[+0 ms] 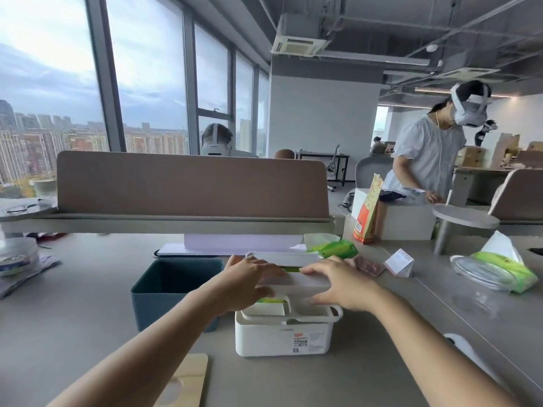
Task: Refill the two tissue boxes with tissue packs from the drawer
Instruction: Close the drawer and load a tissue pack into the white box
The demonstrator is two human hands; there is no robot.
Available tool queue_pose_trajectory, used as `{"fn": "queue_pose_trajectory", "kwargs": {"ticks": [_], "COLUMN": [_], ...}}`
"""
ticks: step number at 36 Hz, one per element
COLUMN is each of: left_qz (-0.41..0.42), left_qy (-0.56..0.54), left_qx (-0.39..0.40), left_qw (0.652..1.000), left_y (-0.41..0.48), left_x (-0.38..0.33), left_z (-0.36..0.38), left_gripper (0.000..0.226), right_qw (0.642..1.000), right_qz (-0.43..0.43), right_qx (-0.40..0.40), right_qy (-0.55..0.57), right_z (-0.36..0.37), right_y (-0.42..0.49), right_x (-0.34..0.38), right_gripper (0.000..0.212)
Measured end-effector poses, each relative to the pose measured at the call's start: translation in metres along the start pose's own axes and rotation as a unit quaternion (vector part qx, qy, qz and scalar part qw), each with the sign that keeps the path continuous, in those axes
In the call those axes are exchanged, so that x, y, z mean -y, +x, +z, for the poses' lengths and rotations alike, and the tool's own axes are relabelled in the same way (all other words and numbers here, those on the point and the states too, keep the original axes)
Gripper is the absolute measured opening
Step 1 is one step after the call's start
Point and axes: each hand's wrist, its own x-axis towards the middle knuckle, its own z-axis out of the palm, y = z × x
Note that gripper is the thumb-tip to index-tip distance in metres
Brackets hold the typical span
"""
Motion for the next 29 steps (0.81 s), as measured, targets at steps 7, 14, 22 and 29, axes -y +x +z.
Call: {"fn": "queue_pose_trajectory", "kwargs": {"ticks": [7,14,22,29], "left_qz": [-0.007,-0.003,-0.008,-0.007], "left_qy": [0.01,0.014,0.008,-0.004], "left_qx": [0.005,0.004,0.003,0.004], "left_qw": [1.0,1.0,1.0,1.0], "left_y": [-0.003,-0.003,-0.011,-0.012], "left_x": [0.01,0.013,0.013,0.014], "left_z": [0.006,0.008,0.012,0.014], "left_gripper": [0.043,0.043,0.043,0.045], "right_qw": [1.0,1.0,0.999,0.993], "right_qz": [-0.014,-0.02,-0.009,-0.014], "right_qx": [0.008,-0.007,-0.017,-0.043], "right_qy": [0.007,0.02,0.027,0.108], "right_z": [0.014,0.019,0.033,0.047], "right_y": [0.011,0.013,0.021,0.022], "right_x": [-0.001,-0.006,-0.017,-0.034], "right_gripper": [0.063,0.065,0.068,0.068]}}
